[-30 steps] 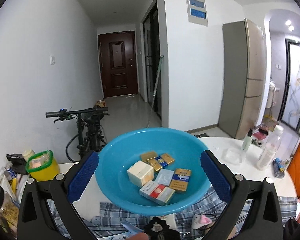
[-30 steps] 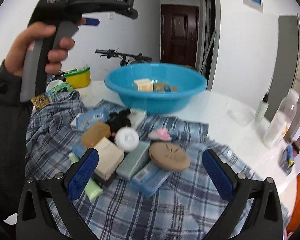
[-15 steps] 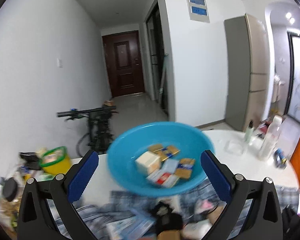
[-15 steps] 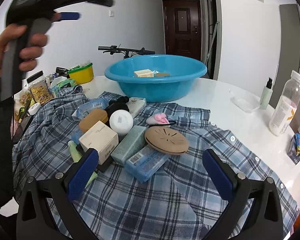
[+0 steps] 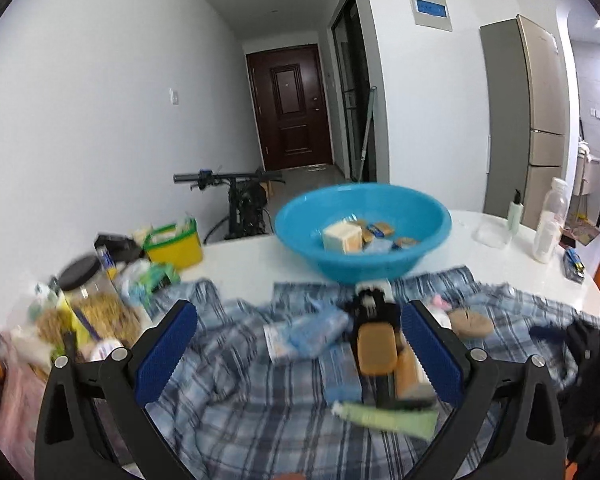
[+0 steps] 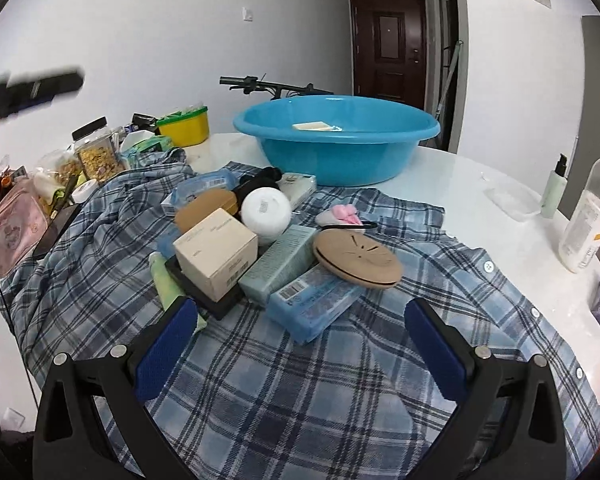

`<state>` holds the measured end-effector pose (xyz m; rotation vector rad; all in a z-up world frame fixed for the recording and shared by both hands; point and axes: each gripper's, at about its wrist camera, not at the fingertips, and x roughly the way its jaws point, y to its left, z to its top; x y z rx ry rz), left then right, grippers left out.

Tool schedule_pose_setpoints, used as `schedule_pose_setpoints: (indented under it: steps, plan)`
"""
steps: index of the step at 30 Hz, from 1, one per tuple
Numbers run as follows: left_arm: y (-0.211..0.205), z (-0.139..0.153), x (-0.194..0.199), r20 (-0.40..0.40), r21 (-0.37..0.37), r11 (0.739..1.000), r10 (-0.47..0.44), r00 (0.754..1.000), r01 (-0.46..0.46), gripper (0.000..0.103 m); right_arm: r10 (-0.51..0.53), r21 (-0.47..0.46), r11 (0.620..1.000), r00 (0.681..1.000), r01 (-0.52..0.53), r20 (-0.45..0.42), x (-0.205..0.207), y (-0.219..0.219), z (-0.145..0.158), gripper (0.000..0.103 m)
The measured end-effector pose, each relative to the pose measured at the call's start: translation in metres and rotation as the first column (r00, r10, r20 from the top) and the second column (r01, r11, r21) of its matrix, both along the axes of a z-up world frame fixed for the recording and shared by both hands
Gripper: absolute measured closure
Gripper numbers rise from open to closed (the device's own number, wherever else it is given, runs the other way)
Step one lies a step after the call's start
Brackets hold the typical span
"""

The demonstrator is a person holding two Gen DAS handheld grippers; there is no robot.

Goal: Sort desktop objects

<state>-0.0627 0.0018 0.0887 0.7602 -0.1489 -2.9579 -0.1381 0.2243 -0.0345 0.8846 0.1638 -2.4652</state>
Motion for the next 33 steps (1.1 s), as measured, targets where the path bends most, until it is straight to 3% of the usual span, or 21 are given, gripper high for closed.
schedule_pose_setpoints:
  steps: [10,18,33]
  plan:
    - [-0.003,-0.079,0.003,0.145,0.098,0.995,-0.023,0.989,0.009,0.000,0.031,-0.058,0.998,0.998,-0.034,-0.062,0.011,-0.010,0.003,0.000]
    - [-0.003,-0.095,0.001,0.178,0.095,0.995,-0.028,0.984,0.011,0.000,0.004,0.002,1.000,1.000,-0.004,-0.030,0.006,-0.014,-0.003,0.000]
    - [0.010,-0.099,-0.001,0.195,0.076,0.996,-0.056,0.979,0.042,0.000,0.003,0.026,1.000,1.000,-0.003,-0.014,0.006,-0.018,-0.006,0.000]
